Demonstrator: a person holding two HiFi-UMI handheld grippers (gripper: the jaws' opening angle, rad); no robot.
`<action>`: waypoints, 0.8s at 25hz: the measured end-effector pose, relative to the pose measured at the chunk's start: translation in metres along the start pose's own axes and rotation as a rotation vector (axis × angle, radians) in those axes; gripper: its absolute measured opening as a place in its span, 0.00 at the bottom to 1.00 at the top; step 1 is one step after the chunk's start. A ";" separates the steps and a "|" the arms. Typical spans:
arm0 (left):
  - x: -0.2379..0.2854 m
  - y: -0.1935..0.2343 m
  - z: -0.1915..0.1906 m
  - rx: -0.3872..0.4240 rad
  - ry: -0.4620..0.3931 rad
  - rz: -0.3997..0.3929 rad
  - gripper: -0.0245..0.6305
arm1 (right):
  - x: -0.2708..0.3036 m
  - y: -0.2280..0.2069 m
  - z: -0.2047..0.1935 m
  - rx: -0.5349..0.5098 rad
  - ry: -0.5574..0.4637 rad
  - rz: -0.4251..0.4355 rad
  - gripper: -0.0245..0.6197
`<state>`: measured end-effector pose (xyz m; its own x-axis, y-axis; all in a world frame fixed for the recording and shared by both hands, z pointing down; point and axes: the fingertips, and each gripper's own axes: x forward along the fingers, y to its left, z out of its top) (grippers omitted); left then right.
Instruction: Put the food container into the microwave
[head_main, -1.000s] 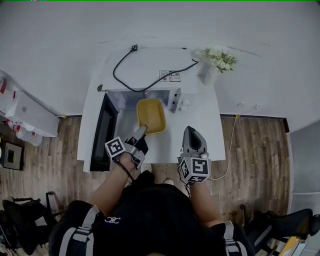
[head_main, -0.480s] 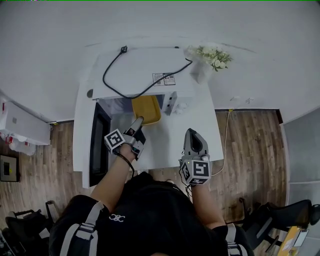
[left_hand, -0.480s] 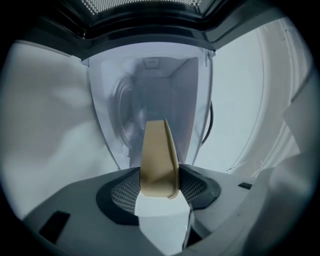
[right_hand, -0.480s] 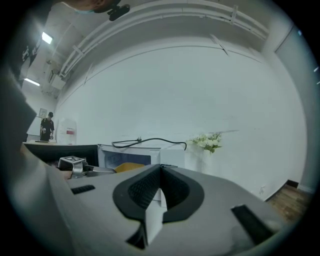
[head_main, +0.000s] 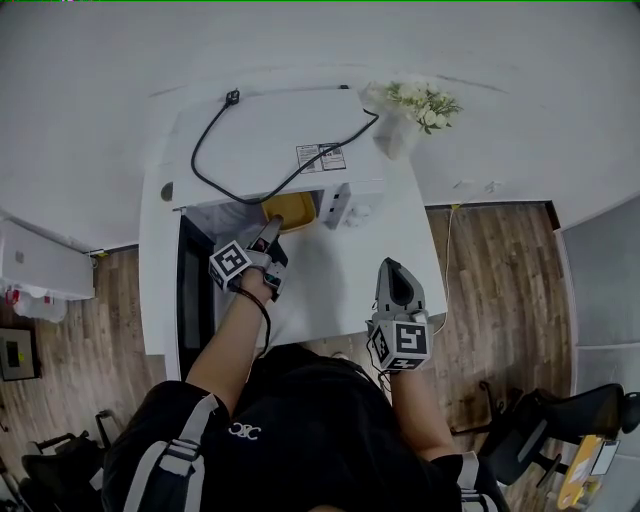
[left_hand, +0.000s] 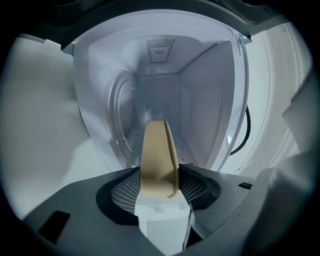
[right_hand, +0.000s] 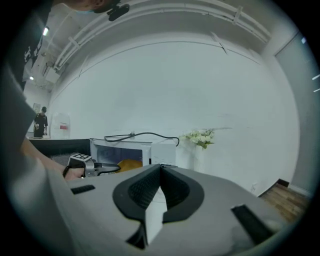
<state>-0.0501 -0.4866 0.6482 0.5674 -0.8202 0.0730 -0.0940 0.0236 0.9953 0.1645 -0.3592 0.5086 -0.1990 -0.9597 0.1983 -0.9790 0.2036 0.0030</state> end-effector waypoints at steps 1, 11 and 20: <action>0.005 0.001 0.003 0.007 0.000 -0.006 0.40 | 0.000 -0.002 -0.001 0.011 0.004 -0.006 0.05; 0.029 0.005 0.029 0.007 -0.055 -0.003 0.40 | 0.000 -0.005 -0.008 0.008 0.040 -0.016 0.05; 0.027 0.012 0.043 0.106 -0.099 0.061 0.40 | 0.004 0.001 -0.015 0.019 0.065 0.011 0.05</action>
<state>-0.0713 -0.5332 0.6590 0.4751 -0.8716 0.1211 -0.2150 0.0185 0.9764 0.1636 -0.3599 0.5237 -0.2075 -0.9425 0.2619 -0.9775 0.2101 -0.0183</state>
